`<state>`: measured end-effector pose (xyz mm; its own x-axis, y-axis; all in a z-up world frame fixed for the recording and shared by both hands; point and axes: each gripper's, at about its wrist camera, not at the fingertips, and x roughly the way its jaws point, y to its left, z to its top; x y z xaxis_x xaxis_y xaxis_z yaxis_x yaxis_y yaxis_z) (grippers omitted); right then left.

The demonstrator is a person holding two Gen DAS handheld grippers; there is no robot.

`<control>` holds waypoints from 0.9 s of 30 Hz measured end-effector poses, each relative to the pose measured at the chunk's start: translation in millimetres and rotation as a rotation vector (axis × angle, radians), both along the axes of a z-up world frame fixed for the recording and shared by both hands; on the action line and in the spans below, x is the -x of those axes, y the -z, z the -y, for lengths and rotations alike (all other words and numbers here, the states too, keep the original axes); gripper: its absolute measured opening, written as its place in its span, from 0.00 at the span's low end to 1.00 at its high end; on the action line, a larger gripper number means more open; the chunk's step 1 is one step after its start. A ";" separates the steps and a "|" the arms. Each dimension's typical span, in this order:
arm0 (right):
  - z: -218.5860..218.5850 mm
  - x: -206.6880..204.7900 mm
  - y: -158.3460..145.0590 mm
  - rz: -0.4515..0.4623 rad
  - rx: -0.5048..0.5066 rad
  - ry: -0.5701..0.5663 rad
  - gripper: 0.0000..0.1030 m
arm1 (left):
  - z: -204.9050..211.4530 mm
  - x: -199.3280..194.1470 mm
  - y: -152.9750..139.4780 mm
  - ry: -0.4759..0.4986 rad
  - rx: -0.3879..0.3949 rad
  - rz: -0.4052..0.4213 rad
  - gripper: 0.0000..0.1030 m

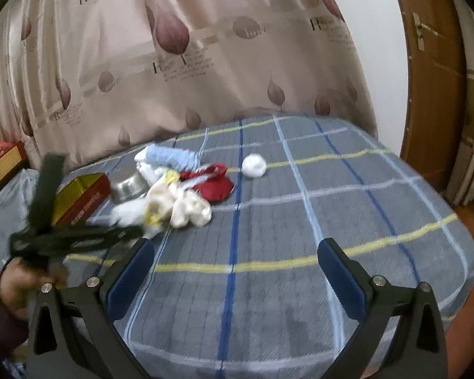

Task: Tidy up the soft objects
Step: 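Carry the slipper with the left gripper over the tin while the right gripper approaches the cotton ball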

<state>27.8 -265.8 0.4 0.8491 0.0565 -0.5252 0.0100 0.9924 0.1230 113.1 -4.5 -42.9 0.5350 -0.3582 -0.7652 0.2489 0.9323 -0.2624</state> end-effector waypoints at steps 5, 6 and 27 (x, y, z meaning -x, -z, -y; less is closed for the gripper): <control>5.7 -32.5 -14.4 0.022 0.046 -0.017 1.00 | -16.1 22.1 -22.9 -0.054 0.003 0.006 0.22; 5.2 -42.1 -15.4 0.021 0.059 -0.023 1.00 | -19.6 25.4 -26.6 -0.066 -0.006 0.011 0.22; 15.7 -205.0 33.8 -0.134 0.108 0.112 0.82 | -115.7 25.4 -68.7 -0.263 -0.148 0.080 0.22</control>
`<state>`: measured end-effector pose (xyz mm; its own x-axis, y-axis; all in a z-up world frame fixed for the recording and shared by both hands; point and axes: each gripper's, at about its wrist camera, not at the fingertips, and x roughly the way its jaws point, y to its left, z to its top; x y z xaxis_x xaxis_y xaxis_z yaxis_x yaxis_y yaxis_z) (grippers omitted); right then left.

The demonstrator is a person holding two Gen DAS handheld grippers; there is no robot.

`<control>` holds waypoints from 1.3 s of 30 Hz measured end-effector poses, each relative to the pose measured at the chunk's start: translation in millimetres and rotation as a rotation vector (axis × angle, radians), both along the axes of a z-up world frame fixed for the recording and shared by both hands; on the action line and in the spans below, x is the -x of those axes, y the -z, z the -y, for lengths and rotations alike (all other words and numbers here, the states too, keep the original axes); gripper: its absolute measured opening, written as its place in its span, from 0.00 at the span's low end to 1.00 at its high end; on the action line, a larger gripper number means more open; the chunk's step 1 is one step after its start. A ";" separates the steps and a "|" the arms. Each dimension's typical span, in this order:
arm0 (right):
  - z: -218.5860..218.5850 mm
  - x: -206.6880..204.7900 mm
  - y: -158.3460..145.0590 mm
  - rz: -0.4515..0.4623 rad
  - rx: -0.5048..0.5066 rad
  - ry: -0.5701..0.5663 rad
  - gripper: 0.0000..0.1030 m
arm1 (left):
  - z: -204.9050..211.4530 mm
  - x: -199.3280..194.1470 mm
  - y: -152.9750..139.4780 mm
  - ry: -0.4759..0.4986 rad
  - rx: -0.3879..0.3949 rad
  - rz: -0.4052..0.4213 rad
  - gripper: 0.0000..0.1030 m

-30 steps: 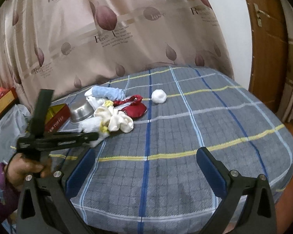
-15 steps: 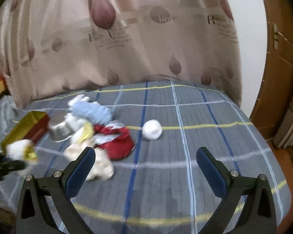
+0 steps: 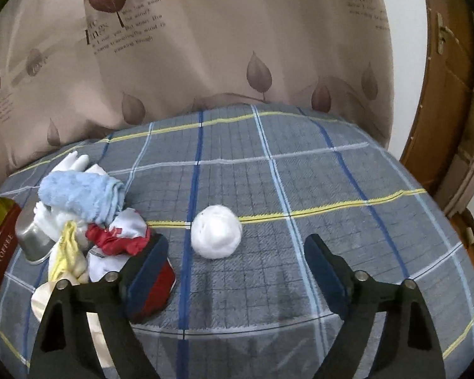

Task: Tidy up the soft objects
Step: 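Carry the slipper with the left gripper over the tin while the right gripper approaches the cotton ball, then open the left gripper to drop the slipper in the tin while the right gripper grasps the cotton ball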

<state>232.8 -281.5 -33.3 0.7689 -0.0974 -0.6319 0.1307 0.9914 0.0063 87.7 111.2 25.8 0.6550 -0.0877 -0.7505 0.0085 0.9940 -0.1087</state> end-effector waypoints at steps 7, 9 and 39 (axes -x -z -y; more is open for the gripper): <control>-1.9 -14.7 15.6 -0.047 0.025 0.006 0.74 | -27.3 -10.6 -8.1 -0.049 -0.036 0.008 0.22; -2.3 -18.2 16.6 -0.055 0.020 0.005 0.72 | -35.5 -13.3 -9.1 -0.068 -0.043 0.008 0.22; -5.2 -38.7 29.8 -0.154 -0.018 -0.052 0.54 | -123.7 -58.4 12.0 -0.233 -0.043 -0.064 0.48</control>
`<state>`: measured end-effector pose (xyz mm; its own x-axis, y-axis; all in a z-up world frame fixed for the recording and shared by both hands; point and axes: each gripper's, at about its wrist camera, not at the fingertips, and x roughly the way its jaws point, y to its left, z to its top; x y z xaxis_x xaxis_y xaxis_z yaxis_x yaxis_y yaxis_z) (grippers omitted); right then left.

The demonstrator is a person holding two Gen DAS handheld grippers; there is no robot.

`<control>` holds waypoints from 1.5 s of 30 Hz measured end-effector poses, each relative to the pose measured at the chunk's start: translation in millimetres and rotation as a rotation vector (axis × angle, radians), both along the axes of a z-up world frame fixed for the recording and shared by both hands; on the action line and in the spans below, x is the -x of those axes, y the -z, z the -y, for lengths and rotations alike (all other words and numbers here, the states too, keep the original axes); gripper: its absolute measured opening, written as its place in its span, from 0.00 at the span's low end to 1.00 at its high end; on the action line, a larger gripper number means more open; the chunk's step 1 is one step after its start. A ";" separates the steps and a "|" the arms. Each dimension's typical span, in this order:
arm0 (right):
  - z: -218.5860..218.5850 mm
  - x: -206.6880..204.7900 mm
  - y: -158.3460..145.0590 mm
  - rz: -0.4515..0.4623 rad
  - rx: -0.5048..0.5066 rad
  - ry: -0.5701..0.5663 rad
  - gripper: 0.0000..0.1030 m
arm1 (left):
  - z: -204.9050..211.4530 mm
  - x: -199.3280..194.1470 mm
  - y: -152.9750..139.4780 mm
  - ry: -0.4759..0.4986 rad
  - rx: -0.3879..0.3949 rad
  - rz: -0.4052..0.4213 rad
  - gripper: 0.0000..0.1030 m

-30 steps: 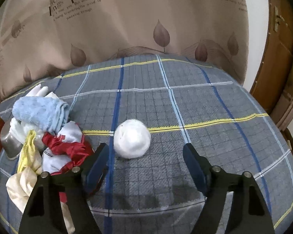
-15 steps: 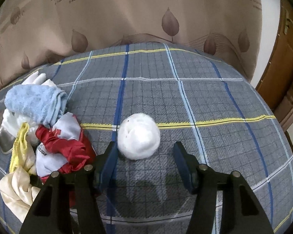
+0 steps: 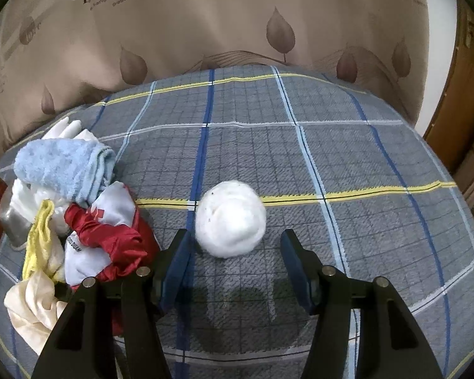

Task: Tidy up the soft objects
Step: 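Open the left gripper to drop the slipper in the tin while the right gripper grasps the cotton ball, then carry the cotton ball into the tin and open the right gripper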

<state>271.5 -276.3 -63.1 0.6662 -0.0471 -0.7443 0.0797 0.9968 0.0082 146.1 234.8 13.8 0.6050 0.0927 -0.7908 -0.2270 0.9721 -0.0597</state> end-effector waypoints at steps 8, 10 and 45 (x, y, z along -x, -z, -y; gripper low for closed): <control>17.3 4.2 -3.1 0.005 -0.133 0.001 0.66 | 29.0 57.4 -2.2 0.023 0.044 -0.001 0.52; 27.2 8.1 -6.2 0.007 -0.179 0.024 0.67 | 30.5 72.8 -1.5 0.015 0.066 -0.001 0.52; -286.4 42.8 -108.1 0.021 -0.270 -0.706 0.17 | 22.9 167.0 -13.9 -0.165 -0.005 0.058 0.59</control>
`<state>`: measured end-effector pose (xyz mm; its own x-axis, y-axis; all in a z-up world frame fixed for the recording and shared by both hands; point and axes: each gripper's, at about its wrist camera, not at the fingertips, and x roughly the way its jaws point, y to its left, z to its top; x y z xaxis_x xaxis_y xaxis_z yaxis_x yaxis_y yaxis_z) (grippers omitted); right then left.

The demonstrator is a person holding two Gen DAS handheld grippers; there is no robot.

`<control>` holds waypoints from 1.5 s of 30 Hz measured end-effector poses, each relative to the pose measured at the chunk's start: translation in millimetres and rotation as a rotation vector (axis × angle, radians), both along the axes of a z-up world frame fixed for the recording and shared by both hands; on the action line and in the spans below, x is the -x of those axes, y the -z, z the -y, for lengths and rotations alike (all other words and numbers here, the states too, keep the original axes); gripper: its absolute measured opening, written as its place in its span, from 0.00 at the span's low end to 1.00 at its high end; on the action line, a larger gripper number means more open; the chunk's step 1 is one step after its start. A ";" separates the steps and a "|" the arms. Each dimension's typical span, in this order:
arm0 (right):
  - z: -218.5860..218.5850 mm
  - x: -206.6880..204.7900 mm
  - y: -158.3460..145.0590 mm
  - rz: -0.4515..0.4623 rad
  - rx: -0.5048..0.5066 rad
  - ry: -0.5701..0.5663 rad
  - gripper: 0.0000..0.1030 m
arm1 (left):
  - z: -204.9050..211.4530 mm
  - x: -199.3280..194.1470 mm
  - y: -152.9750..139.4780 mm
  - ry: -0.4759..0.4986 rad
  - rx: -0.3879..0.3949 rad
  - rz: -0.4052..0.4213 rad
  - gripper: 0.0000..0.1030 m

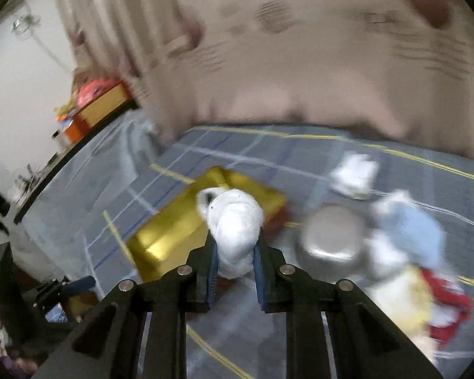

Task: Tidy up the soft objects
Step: 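Carry the cotton ball into the tin and open the right gripper, then move the left gripper to the pile and grasp a white cloth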

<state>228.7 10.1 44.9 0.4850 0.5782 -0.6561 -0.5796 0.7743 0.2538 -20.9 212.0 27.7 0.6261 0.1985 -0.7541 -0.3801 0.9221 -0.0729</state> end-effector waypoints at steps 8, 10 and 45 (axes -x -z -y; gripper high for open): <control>-87.0 -4.9 46.9 -0.063 0.124 -0.101 0.18 | -23.4 7.3 2.4 -0.052 0.036 -0.013 0.60; -98.8 -4.9 58.0 -0.077 0.152 -0.106 0.18 | -26.7 7.8 5.3 -0.070 0.034 -0.024 0.60; 215.0 88.7 46.7 0.226 0.196 0.514 0.61 | 74.8 -69.5 -3.6 0.298 0.150 -0.100 0.60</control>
